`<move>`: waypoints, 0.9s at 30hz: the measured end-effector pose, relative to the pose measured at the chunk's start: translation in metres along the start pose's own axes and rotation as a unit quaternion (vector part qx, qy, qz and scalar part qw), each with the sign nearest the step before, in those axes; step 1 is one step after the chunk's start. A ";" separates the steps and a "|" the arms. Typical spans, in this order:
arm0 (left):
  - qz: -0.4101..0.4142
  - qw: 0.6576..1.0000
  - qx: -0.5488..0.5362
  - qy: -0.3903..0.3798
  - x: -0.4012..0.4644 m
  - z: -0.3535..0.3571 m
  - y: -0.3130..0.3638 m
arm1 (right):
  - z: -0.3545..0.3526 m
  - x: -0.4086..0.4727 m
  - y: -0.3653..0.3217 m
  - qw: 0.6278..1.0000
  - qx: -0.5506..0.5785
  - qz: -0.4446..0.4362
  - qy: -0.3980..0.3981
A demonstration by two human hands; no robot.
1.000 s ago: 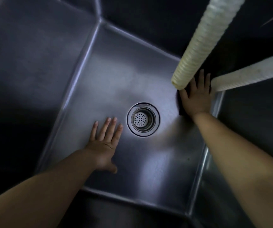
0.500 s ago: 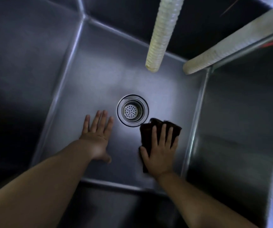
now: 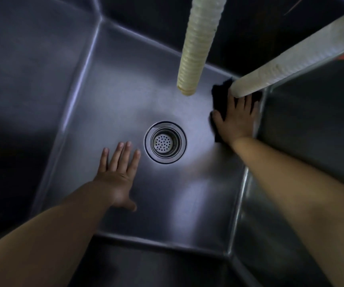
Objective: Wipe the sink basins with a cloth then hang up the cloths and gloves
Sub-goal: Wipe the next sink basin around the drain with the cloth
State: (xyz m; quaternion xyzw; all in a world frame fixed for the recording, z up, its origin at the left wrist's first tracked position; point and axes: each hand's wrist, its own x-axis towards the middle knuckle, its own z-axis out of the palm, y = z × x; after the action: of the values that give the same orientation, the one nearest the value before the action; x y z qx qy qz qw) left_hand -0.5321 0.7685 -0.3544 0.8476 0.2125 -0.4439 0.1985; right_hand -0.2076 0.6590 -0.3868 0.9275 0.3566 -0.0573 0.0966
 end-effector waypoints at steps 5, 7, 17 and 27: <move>0.008 1.000 0.002 0.008 0.000 0.002 -0.002 | -0.002 0.027 0.015 1.000 -0.001 -0.007 0.013; 0.008 1.000 0.000 0.011 0.000 0.002 -0.002 | -0.001 0.018 0.014 1.000 0.008 0.000 0.015; 0.022 0.999 -0.018 0.018 -0.003 0.003 -0.004 | 0.008 -0.130 -0.005 0.999 0.015 0.013 -0.027; 0.036 0.999 -0.027 0.029 -0.003 0.004 -0.009 | 0.021 -0.239 -0.061 0.997 0.014 -0.035 -0.066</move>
State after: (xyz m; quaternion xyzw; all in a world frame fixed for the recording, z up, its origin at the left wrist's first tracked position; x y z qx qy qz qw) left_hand -0.5408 0.7733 -0.3549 0.8616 0.1996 -0.4058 0.2303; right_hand -0.4256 0.5431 -0.3740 0.9099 0.3808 -0.1271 0.1050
